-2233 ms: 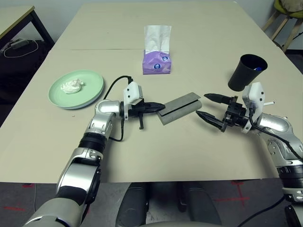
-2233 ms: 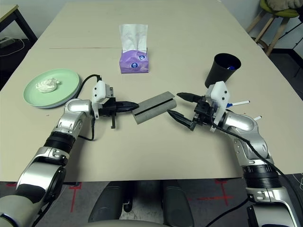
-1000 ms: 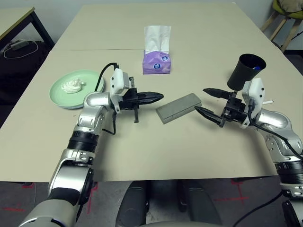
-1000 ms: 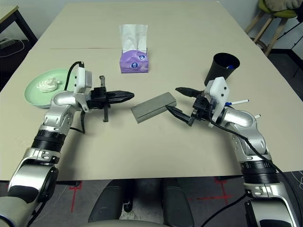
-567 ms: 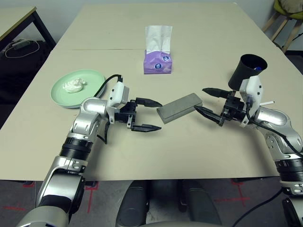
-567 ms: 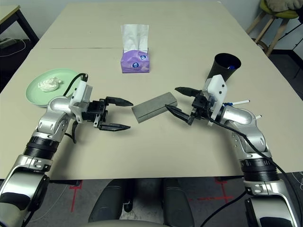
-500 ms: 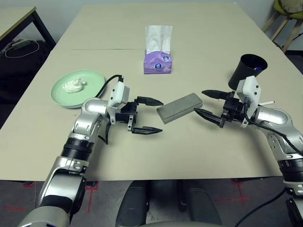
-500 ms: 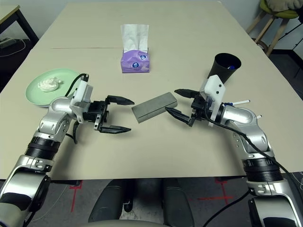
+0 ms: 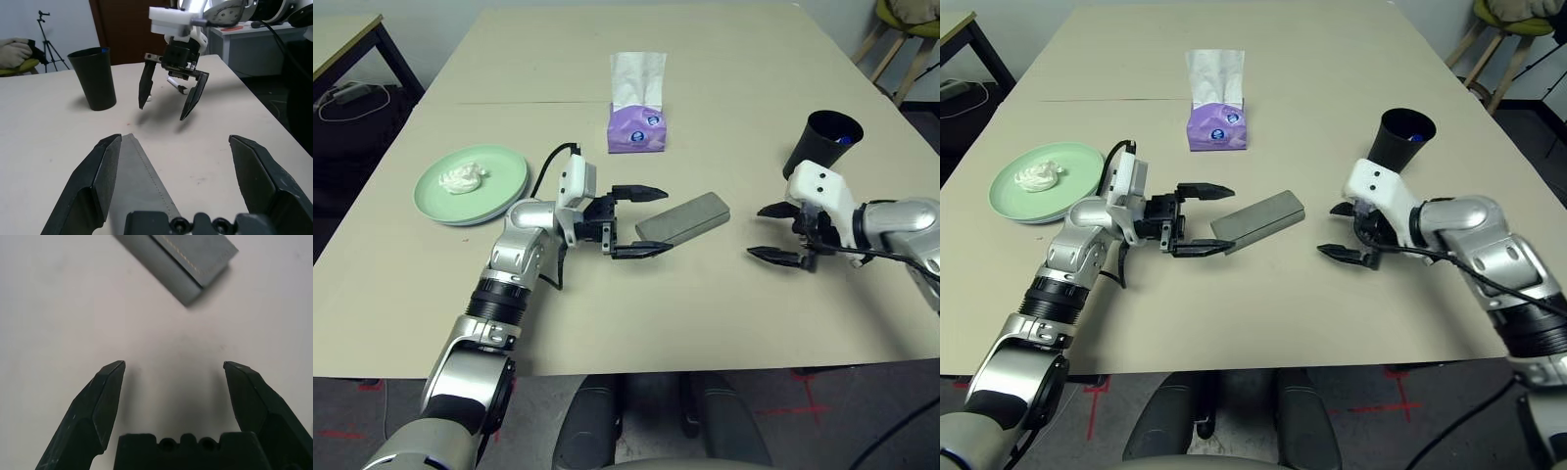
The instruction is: Organize and tidy the items on the table.
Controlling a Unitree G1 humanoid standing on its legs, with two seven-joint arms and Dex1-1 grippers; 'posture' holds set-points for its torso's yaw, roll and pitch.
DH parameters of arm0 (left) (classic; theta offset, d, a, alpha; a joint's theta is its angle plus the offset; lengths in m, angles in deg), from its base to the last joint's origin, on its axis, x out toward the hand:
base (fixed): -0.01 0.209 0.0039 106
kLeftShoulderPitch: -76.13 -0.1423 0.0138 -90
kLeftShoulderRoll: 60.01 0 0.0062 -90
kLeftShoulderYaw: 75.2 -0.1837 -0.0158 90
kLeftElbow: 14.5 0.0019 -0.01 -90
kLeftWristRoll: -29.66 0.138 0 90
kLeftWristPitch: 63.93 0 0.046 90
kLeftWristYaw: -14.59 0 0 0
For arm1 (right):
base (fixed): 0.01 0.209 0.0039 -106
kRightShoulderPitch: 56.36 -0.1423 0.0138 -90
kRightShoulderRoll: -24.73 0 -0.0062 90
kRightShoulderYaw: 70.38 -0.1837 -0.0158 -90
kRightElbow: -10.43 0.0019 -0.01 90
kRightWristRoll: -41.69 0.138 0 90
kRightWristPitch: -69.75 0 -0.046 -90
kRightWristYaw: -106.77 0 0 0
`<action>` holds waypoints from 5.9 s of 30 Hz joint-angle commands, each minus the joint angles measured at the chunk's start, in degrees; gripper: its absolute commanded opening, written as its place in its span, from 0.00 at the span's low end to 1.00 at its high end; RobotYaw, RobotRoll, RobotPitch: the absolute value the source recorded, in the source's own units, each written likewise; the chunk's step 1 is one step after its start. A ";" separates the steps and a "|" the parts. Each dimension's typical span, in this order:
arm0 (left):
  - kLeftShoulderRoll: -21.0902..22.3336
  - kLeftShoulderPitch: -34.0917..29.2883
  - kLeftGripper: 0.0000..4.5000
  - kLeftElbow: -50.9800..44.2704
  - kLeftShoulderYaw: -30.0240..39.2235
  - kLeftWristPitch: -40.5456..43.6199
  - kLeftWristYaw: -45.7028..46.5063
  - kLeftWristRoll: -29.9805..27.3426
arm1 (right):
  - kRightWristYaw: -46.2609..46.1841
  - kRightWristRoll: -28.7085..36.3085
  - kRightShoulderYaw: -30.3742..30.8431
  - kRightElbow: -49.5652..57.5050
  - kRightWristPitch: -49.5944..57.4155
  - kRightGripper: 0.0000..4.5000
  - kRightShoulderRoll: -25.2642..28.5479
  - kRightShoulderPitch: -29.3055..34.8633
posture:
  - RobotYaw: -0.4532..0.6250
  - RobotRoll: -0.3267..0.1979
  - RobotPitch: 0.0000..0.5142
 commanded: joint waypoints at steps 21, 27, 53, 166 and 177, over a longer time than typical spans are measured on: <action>3.03 -4.10 0.99 -8.65 3.67 4.24 7.36 -1.30 | 18.57 -21.06 9.60 -31.11 -39.26 1.00 5.36 -16.28 | 0.52 0.62 0.35; 3.92 -4.66 0.99 -9.53 4.05 5.22 7.23 -1.78 | 17.82 -23.05 9.40 -33.59 -43.15 1.00 6.76 -15.79 | 0.50 0.62 0.37; 9.27 -8.46 0.99 -14.67 5.81 10.93 7.92 -4.34 | 18.85 -21.55 7.47 -34.50 -48.67 1.00 9.93 -18.69 | 0.47 0.62 0.53; 9.52 -2.76 1.00 -5.19 6.82 5.31 8.59 -1.20 | -62.46 15.98 -36.83 3.50 10.53 0.08 -28.00 -14.81 | 0.44 0.62 0.40; 9.32 -3.38 1.00 -5.86 6.85 5.51 8.88 -1.19 | -65.06 16.32 -35.73 2.70 18.72 0.08 -28.08 -15.63 | 0.44 0.62 0.41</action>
